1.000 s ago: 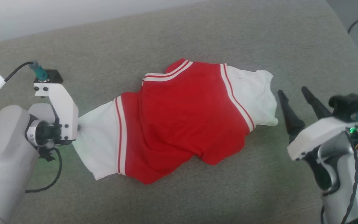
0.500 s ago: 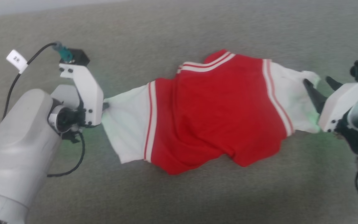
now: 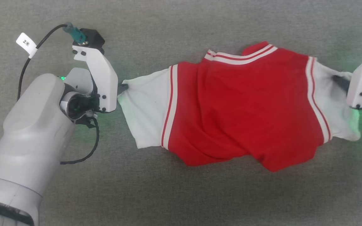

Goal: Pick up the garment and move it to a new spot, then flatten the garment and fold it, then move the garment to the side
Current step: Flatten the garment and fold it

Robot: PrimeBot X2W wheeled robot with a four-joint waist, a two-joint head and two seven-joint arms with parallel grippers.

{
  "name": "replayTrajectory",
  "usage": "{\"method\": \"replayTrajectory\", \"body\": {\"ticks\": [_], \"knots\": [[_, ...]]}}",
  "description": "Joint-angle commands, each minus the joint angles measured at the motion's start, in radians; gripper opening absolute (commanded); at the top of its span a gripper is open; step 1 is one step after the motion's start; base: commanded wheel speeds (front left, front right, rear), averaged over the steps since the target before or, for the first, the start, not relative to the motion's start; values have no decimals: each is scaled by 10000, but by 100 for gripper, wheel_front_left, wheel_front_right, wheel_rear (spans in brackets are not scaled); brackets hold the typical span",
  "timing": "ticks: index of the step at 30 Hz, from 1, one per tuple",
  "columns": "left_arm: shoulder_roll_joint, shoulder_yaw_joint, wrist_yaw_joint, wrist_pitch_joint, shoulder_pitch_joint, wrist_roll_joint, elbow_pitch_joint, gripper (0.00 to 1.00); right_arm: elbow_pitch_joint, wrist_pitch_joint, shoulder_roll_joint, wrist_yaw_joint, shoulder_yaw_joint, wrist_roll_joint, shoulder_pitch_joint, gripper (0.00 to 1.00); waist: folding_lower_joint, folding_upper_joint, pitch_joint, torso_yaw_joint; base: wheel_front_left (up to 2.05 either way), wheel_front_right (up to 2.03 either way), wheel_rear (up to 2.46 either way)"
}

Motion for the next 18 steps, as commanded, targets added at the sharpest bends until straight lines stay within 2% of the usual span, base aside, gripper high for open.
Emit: {"method": "replayTrajectory", "body": {"ticks": [1, 8, 18], "knots": [[347, -131, 151, 7, 399, 144, 666, 0, 606, 416, 421, 0, 376, -20, 511, 0, 0, -1, 10, 45, 0, 0, 0], [280, 97, 141, -261, -29, -30, 926, 0, 848, 1242, 221, -1, 42, 148, -257, 0, 0, -1, -565, 46, 0, 0, 0], [475, 358, 329, -620, -717, 4, 642, 0, -750, 1403, 110, -1, 168, 295, -743, 0, 0, -1, -1957, -11, 0, 0, 0]]}}
